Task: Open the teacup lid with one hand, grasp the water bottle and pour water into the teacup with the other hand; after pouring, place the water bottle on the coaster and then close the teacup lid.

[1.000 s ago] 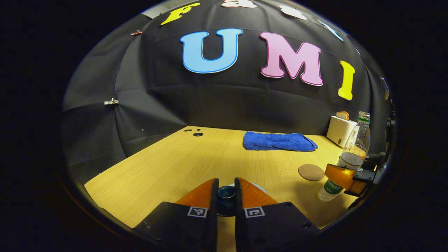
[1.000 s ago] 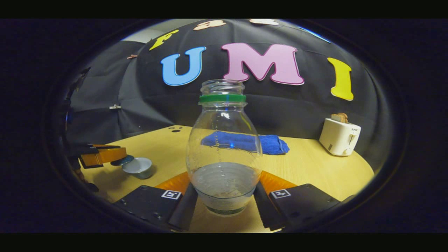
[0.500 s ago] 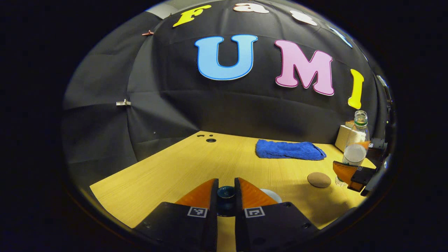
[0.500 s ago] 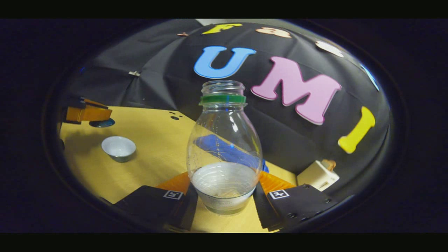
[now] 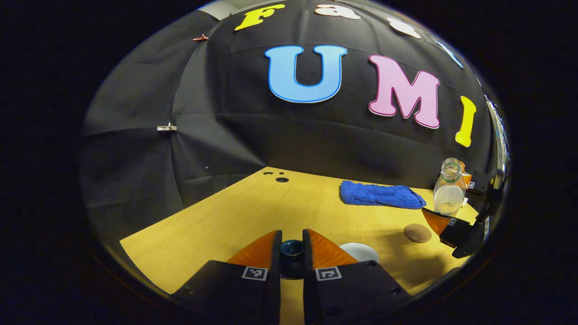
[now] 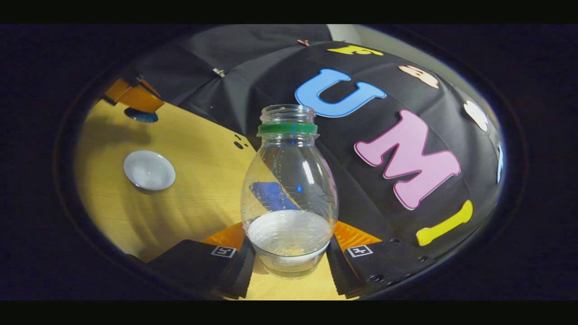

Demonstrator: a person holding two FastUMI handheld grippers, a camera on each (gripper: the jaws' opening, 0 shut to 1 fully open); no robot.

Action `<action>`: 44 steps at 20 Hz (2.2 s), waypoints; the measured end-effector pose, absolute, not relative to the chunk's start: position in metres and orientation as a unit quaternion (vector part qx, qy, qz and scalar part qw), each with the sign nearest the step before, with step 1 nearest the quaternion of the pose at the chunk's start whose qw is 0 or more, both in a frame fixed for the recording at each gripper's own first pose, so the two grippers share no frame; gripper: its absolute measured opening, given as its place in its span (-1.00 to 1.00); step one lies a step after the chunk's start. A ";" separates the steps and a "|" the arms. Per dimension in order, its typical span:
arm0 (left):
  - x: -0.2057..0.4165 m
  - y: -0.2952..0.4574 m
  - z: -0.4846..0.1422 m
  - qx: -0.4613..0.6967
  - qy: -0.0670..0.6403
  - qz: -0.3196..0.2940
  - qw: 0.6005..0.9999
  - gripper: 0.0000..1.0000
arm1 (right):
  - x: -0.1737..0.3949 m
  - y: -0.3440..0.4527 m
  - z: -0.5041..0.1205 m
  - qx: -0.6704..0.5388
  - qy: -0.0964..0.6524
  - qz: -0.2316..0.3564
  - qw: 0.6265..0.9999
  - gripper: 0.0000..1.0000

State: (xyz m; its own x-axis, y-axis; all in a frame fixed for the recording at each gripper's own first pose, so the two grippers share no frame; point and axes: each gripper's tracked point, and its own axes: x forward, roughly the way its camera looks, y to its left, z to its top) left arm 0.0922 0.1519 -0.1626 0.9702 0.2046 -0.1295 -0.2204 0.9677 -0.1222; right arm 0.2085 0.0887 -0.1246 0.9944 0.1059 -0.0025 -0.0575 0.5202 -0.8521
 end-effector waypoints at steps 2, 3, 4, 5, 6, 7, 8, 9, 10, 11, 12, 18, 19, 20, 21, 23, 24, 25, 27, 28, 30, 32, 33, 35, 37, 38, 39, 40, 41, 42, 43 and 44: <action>0.092 0.164 -0.167 -0.070 0.061 0.110 0.990 -0.53 | 0.216 0.094 -0.131 -0.514 -0.029 0.048 0.856 0.47; 0.093 0.169 -0.170 -0.072 0.063 0.112 0.989 -0.53 | 0.218 0.097 -0.134 -0.524 -0.030 0.050 0.850 0.46; 0.093 0.173 -0.174 -0.072 0.065 0.113 0.989 -0.53 | 0.221 0.099 -0.138 -0.535 -0.030 0.052 0.842 0.46; 0.094 0.177 -0.176 -0.072 0.067 0.114 0.989 -0.52 | 0.223 0.102 -0.141 -0.545 -0.031 0.053 0.836 0.46; 0.094 0.181 -0.180 -0.071 0.069 0.115 0.988 -0.52 | 0.225 0.104 -0.145 -0.553 -0.032 0.057 0.831 0.46; 0.094 0.184 -0.182 -0.072 0.070 0.115 0.988 -0.52 | 0.227 0.107 -0.149 -0.561 -0.032 0.062 0.825 0.46; 0.096 0.185 -0.185 -0.073 0.072 0.115 0.988 -0.53 | 0.229 0.111 -0.154 -0.571 -0.030 0.063 0.818 0.46; 0.097 0.186 -0.186 -0.074 0.073 0.114 0.988 -0.53 | 0.231 0.112 -0.159 -0.579 -0.029 0.064 0.812 0.46; 0.097 0.187 -0.189 -0.074 0.073 0.112 0.988 -0.53 | 0.234 0.114 -0.163 -0.587 -0.028 0.067 0.806 0.46; 0.098 0.189 -0.190 -0.073 0.074 0.111 0.988 -0.46 | 0.236 0.115 -0.166 -0.597 -0.028 0.068 0.799 0.46; 0.099 0.189 -0.193 -0.073 0.074 0.110 0.988 -0.52 | 0.238 0.114 -0.166 -0.607 -0.029 0.068 0.791 0.46; 0.101 0.192 -0.204 -0.068 0.083 0.102 0.989 -0.53 | 0.250 0.118 -0.174 -0.666 -0.041 0.075 0.741 0.46; 0.102 0.194 -0.205 -0.064 0.083 0.101 0.989 -0.52 | 0.252 0.120 -0.176 -0.672 -0.044 0.079 0.735 0.46; 0.102 0.195 -0.205 -0.061 0.083 0.100 0.990 -0.52 | 0.252 0.124 -0.178 -0.679 -0.049 0.083 0.728 0.46; 0.103 0.197 -0.204 -0.060 0.083 0.099 0.990 -0.52 | 0.251 0.127 -0.182 -0.685 -0.051 0.093 0.720 0.46; 0.103 0.202 -0.201 -0.054 0.079 0.098 0.991 -0.53 | 0.251 0.130 -0.192 -0.693 -0.051 0.107 0.711 0.46; 0.103 0.206 -0.199 -0.048 0.077 0.101 0.991 -0.52 | 0.252 0.133 -0.193 -0.697 -0.053 0.111 0.707 0.46; 0.103 0.210 -0.197 -0.042 0.075 0.104 0.991 -0.52 | 0.251 0.136 -0.193 -0.702 -0.059 0.112 0.701 0.39; 0.105 0.216 -0.195 -0.033 0.072 0.108 0.991 -0.52 | 0.251 0.141 -0.188 -0.717 -0.074 0.113 0.684 0.46; 0.104 0.217 -0.195 -0.032 0.072 0.108 0.991 -0.52 | 0.254 0.143 -0.191 -0.724 -0.080 0.117 0.675 0.46; 0.104 0.217 -0.195 -0.035 0.072 0.105 0.991 -0.53 | 0.257 0.146 -0.192 -0.740 -0.088 0.118 0.657 0.46; 0.103 0.217 -0.198 -0.038 0.075 0.104 0.991 -0.58 | 0.258 0.145 -0.195 -0.739 -0.086 0.120 0.657 0.46; 0.103 0.216 -0.199 -0.039 0.076 0.104 0.991 -0.52 | 0.258 0.145 -0.195 -0.739 -0.087 0.119 0.657 0.46; 0.104 0.214 -0.201 -0.041 0.077 0.103 0.991 -0.51 | 0.259 0.147 -0.195 -0.746 -0.093 0.118 0.649 0.46; 0.103 0.214 -0.202 -0.042 0.078 0.102 0.991 -0.58 | 0.260 0.149 -0.194 -0.757 -0.099 0.123 0.634 0.46; 0.103 0.214 -0.201 -0.042 0.077 0.101 0.991 -0.58 | 0.260 0.148 -0.195 -0.762 -0.103 0.122 0.628 0.46; 0.104 0.214 -0.200 -0.041 0.076 0.101 0.991 -0.51 | 0.258 0.148 -0.194 -0.764 -0.106 0.121 0.624 0.46; 0.105 0.214 -0.201 -0.041 0.076 0.101 0.991 -0.51 | 0.260 0.149 -0.194 -0.766 -0.109 0.121 0.622 0.46; 0.104 0.214 -0.200 -0.041 0.076 0.101 0.991 -0.51 | 0.261 0.148 -0.193 -0.767 -0.110 0.121 0.621 0.45; 0.104 0.214 -0.201 -0.041 0.077 0.100 0.991 -0.52 | 0.262 0.148 -0.191 -0.768 -0.112 0.120 0.618 0.46; 0.103 0.213 -0.201 -0.041 0.077 0.099 0.991 -0.51 | 0.262 0.149 -0.190 -0.771 -0.116 0.120 0.615 0.46; 0.103 0.215 -0.201 -0.041 0.077 0.099 0.991 -0.51 | 0.263 0.151 -0.188 -0.773 -0.119 0.119 0.611 0.45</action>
